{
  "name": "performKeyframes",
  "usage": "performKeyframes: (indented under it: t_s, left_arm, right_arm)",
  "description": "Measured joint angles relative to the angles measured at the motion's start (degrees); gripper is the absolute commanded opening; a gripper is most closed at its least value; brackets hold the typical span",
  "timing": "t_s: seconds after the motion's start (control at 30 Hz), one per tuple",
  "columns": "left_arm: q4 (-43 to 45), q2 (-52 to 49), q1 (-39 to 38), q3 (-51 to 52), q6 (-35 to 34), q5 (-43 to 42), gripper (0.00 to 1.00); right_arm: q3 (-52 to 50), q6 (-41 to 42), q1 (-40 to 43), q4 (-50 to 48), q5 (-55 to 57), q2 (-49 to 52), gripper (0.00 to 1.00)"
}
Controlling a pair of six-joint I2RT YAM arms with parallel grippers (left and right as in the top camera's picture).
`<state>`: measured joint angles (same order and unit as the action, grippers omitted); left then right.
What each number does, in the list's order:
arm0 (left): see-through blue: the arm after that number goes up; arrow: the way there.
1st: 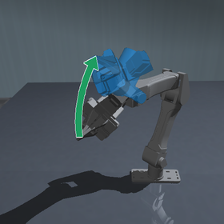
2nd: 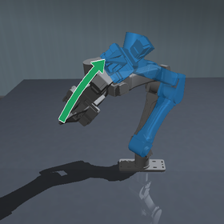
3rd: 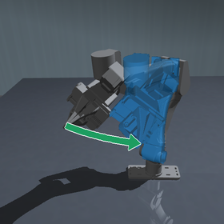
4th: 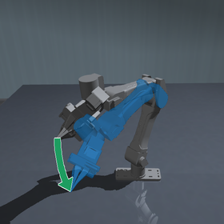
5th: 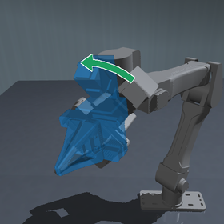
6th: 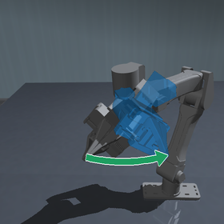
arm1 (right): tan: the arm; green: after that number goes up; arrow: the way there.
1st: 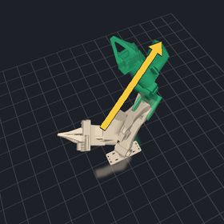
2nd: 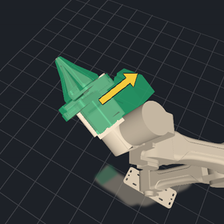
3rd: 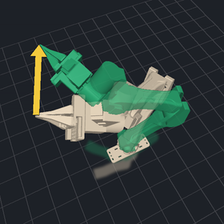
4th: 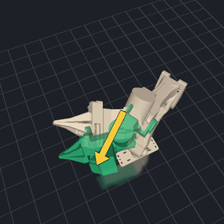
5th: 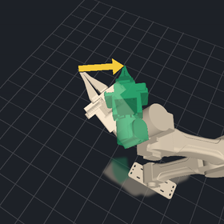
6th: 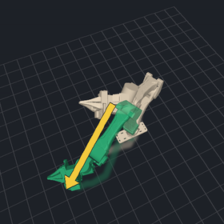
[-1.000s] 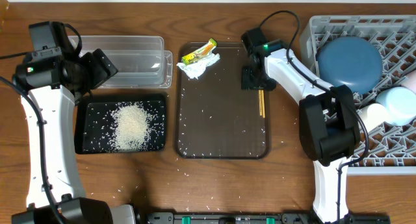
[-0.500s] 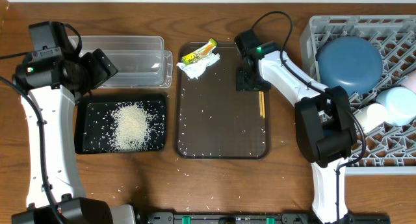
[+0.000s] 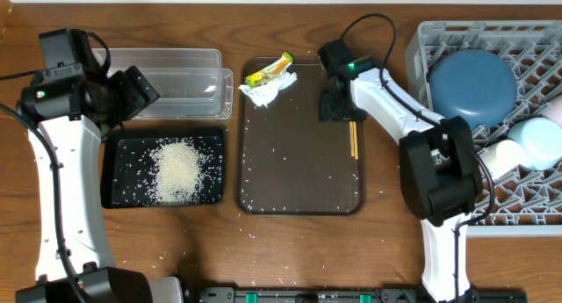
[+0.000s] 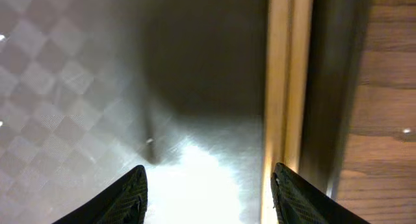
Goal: Sort waste into correct bins and load items into the dishwasher rack
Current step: 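Lower the right gripper and grasp one wooden chopstick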
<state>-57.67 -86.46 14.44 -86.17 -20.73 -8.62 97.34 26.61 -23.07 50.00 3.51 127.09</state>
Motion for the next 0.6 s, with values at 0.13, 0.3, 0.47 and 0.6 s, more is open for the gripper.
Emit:
performKeyframes:
  t_s: [0.13, 0.3, 0.47, 0.6]
  left_arm:
    - [-0.02, -0.02, 0.00, 0.00, 0.00, 0.00, 0.92]
    - [0.00, -0.02, 0.00, 0.00, 0.00, 0.00, 0.92]
    - [0.00, 0.00, 0.00, 0.00, 0.00, 0.00, 0.92]
    - [0.00, 0.00, 0.00, 0.00, 0.00, 0.00, 0.92]
  right_arm:
    - [0.00, 0.00, 1.16, 0.02, -0.02, 0.00, 0.61]
    - [0.00, -0.15, 1.90, -0.24, -1.09, 0.00, 0.60]
    - [0.00, -0.55, 1.86, -0.55, -2.69, 0.00, 0.59]
    - [0.00, -0.57, 1.81, -0.63, -2.91, 0.00, 0.59]
